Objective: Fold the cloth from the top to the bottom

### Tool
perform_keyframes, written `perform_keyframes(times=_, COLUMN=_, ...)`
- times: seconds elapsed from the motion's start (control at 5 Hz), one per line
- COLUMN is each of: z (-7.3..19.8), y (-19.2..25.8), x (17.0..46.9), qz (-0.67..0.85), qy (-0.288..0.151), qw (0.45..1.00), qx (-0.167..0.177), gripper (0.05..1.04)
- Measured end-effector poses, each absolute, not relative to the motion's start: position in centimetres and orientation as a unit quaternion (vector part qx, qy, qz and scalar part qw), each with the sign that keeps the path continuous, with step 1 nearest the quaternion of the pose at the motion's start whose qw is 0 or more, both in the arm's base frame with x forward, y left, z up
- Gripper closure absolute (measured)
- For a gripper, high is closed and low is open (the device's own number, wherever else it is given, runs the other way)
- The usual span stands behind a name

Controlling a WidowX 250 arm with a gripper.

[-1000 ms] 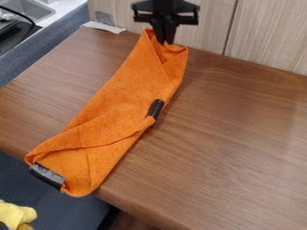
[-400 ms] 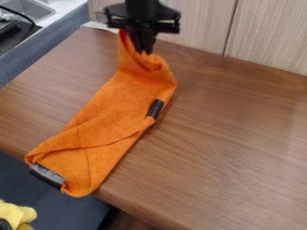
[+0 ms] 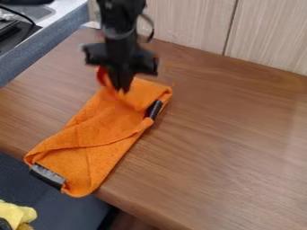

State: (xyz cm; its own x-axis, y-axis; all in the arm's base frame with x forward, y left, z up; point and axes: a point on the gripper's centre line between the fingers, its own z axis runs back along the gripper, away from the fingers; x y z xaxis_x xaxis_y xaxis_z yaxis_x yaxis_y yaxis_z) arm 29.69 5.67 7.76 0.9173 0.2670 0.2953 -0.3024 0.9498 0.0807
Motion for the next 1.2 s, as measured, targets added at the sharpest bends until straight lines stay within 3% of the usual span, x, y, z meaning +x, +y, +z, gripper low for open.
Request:
perform_keyframes(times=0.4, z=4.4, y=6.3, x=27.2, qz=0.154, qy=-0.105, qw=0.979, qx=0.088, gripper=0.989)
perform_keyframes(times=0.6, z=3.7, y=6.5, x=26.7, qz=0.156, qy=-0.080, qw=0.980, qx=0.094, gripper=0.815)
perform_keyframes(times=1.0, z=3.9, y=7.4, x=26.7, qz=0.173, qy=-0.063, qw=0.979, qx=0.090, gripper=0.263)
perform_keyframes(times=1.2, z=5.0, y=7.6, x=26.9, qz=0.151, qy=-0.040, qw=0.981, qx=0.113, gripper=0.079)
